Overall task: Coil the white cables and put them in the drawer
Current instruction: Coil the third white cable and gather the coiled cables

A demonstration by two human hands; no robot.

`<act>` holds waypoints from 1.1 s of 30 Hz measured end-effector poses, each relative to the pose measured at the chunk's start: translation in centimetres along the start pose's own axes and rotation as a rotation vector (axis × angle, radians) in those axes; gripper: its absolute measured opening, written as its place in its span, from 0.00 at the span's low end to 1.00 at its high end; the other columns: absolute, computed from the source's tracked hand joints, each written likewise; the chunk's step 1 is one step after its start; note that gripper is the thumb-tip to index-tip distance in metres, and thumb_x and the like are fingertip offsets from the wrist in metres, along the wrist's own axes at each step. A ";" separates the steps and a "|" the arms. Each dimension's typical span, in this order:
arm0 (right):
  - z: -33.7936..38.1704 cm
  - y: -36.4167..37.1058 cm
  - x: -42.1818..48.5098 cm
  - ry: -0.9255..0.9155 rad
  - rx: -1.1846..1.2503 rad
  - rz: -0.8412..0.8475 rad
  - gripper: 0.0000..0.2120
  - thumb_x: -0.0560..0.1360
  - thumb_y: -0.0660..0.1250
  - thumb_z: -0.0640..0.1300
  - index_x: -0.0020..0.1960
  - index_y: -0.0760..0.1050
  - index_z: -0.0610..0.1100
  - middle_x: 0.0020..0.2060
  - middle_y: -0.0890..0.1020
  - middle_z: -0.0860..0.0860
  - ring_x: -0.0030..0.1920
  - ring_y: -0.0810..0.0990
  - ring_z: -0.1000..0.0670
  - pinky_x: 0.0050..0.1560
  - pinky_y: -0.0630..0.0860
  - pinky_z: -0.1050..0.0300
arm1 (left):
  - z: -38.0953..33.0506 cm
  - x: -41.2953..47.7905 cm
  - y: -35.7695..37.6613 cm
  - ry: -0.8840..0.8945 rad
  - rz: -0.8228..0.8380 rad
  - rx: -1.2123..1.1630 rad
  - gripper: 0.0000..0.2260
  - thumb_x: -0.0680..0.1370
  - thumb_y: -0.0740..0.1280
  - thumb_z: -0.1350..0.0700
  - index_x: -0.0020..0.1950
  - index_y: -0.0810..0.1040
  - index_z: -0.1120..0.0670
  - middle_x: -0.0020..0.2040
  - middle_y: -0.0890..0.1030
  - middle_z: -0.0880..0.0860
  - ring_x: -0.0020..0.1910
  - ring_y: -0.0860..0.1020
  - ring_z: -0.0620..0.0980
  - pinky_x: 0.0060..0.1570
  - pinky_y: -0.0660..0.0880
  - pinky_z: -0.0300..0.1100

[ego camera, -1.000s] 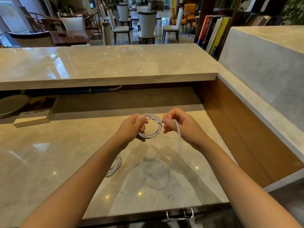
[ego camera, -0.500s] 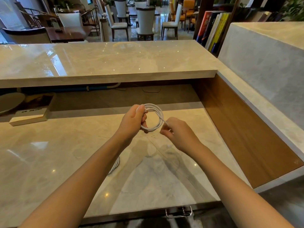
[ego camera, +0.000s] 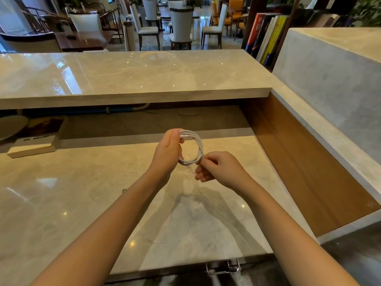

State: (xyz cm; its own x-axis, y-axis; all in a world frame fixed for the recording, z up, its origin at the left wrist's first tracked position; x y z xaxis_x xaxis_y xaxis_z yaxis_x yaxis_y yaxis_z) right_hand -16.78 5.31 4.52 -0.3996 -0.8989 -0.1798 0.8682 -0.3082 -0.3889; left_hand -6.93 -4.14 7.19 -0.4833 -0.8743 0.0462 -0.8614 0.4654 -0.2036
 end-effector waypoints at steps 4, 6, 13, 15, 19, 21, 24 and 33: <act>0.5 0.3 -0.1 0.036 0.206 0.009 0.10 0.78 0.60 0.47 0.55 0.75 0.45 0.42 0.84 0.49 0.41 0.84 0.54 0.44 0.79 0.61 | -0.7 -0.1 0.8 0.063 0.029 0.055 0.14 0.83 0.49 0.52 0.58 0.73 0.51 0.44 0.74 0.49 0.38 0.70 0.43 0.40 0.69 0.38; 0.8 -0.7 -0.1 -0.003 0.170 -0.098 0.07 0.78 0.62 0.46 0.52 0.75 0.45 0.41 0.83 0.50 0.39 0.82 0.55 0.40 0.76 0.65 | -1.1 -0.1 1.4 0.103 0.073 0.117 0.14 0.83 0.50 0.52 0.60 0.72 0.50 0.50 0.74 0.50 0.41 0.71 0.43 0.43 0.70 0.39; 1.5 -1.6 -0.1 -0.097 0.258 -0.170 0.03 0.78 0.62 0.41 0.48 0.75 0.44 0.40 0.82 0.51 0.37 0.79 0.60 0.36 0.72 0.72 | -0.8 1.2 -1.0 0.134 -0.199 0.288 0.15 0.77 0.63 0.47 0.61 0.69 0.51 0.58 0.66 0.49 0.51 0.76 0.48 0.48 0.77 0.41; 1.4 -1.3 0.0 -0.113 0.300 -0.130 0.03 0.77 0.62 0.40 0.47 0.75 0.44 0.40 0.82 0.51 0.35 0.79 0.64 0.37 0.71 0.71 | 1.4 1.4 -1.2 -0.055 -0.199 0.155 0.19 0.76 0.65 0.45 0.62 0.68 0.52 0.60 0.69 0.52 0.49 0.79 0.50 0.48 0.79 0.42; 0.4 -0.1 0.4 -0.106 0.421 -0.051 0.04 0.77 0.62 0.37 0.48 0.75 0.42 0.37 0.81 0.53 0.34 0.79 0.64 0.35 0.72 0.72 | 4.0 0.5 0.9 -0.347 -0.017 -0.192 0.14 0.78 0.64 0.50 0.54 0.78 0.59 0.46 0.83 0.57 0.40 0.83 0.50 0.39 0.81 0.40; -1.1 0.6 0.9 -0.041 0.421 -0.028 0.04 0.77 0.62 0.38 0.48 0.76 0.43 0.38 0.81 0.52 0.38 0.78 0.57 0.40 0.71 0.64 | 4.5 -0.3 1.8 -0.490 0.015 -0.431 0.10 0.78 0.64 0.55 0.47 0.80 0.61 0.40 0.83 0.56 0.38 0.82 0.50 0.40 0.81 0.42; -3.0 -0.3 1.2 0.087 0.298 -0.138 0.09 0.77 0.63 0.44 0.47 0.78 0.40 0.40 0.80 0.46 0.42 0.75 0.51 0.42 0.70 0.58 | 5.3 -0.5 2.1 -0.577 0.016 -0.494 0.09 0.78 0.64 0.56 0.42 0.79 0.60 0.32 0.80 0.53 0.33 0.79 0.47 0.43 0.79 0.43; -1.8 -3.1 2.3 0.090 0.155 -0.353 0.12 0.77 0.63 0.46 0.42 0.81 0.41 0.31 0.77 0.51 0.32 0.71 0.54 0.33 0.69 0.61 | 4.4 -1.4 3.7 -0.588 0.220 -0.641 0.09 0.78 0.64 0.54 0.44 0.79 0.57 0.30 0.78 0.51 0.30 0.77 0.46 0.49 0.74 0.44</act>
State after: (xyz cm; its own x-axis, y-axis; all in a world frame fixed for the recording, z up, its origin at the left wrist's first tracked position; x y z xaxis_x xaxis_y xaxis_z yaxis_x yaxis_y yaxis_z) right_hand -20.97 4.73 3.72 -0.6996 -0.7004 -0.1411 0.7043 -0.6429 -0.3010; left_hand -8.76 -1.79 2.11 -0.6410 -0.6040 -0.4736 -0.7660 0.4640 0.4449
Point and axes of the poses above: each hand's wrist, its own x-axis towards the middle knuckle, its own y-axis out of the palm, z = x × y, the point moved 10 cm from there along x, towards the middle knuckle
